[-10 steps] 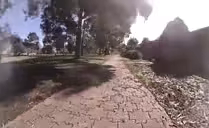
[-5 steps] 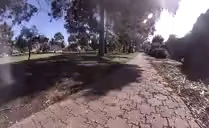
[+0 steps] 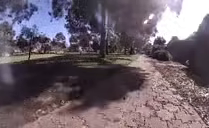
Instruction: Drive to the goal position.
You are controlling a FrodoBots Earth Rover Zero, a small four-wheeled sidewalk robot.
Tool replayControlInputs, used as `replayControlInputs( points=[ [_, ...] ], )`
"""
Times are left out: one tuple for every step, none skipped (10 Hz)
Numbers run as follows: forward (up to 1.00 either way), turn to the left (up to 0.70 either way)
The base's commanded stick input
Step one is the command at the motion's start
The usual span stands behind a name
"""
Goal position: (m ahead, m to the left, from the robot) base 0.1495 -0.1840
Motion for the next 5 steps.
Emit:
replayControlInputs(
  points=[
    [0.58, -0.5],
    [0.58, -0.56],
    [0.42, -0.42],
    [0.2, -0.2],
    [0.0, 0.0]
  ],
)
